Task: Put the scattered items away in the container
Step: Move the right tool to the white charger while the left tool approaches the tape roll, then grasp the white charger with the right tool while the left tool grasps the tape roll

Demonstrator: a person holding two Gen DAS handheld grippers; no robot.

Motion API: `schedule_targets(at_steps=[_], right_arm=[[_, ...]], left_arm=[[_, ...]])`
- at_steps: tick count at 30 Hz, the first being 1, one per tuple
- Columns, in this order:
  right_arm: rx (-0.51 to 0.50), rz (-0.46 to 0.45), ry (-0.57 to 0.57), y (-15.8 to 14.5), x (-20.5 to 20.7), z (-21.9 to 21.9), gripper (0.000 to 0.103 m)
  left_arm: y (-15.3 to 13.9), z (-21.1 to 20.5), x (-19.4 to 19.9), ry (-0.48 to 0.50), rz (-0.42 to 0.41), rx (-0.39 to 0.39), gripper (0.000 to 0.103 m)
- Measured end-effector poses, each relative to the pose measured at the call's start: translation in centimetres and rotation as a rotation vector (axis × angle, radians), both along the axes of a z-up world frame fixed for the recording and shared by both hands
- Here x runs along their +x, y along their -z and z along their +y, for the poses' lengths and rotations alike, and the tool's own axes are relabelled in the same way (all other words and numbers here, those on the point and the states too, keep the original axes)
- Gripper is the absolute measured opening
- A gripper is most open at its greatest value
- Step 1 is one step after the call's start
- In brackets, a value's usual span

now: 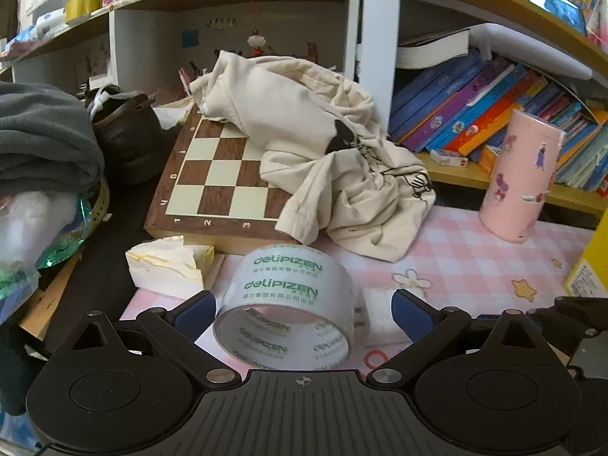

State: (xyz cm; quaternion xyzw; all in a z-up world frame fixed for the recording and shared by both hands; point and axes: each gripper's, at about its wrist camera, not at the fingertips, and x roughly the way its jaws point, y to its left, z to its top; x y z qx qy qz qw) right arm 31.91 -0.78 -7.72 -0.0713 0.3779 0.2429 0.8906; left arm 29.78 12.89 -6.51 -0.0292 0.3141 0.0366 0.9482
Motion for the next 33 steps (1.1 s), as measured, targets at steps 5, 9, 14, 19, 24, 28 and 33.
schedule_targets(at_steps=[5,9,14,19,24,28,33], right_arm=[[0.000,0.005,-0.013,0.5,0.5,0.8,0.074],[-0.004,0.009,-0.027,0.9,1.0,1.5,0.073],[-0.010,0.016,-0.039,1.5,1.7,2.5,0.072],[-0.021,0.007,-0.042,1.9,1.9,3.3,0.073],[-0.030,-0.015,-0.047,2.1,2.1,3.7,0.071],[-0.029,-0.029,-0.040,2.2,2.5,3.7,0.070],[-0.022,-0.045,-0.020,2.4,3.4,3.6,0.072]], left_arm=[[1.2,1.5,1.0,-0.035,0.023,-0.031,0.093],[1.5,2.7,1.2,-0.049,0.014,-0.090,0.092],[1.0,3.6,0.4,-0.080,0.012,-0.114,0.091],[0.2,4.8,-1.2,-0.107,0.004,-0.149,0.091],[0.0,5.5,-2.3,-0.117,0.012,-0.165,0.092],[-0.2,5.6,-3.1,-0.114,0.022,-0.171,0.092],[-0.7,5.5,-3.9,-0.107,0.018,-0.177,0.092]])
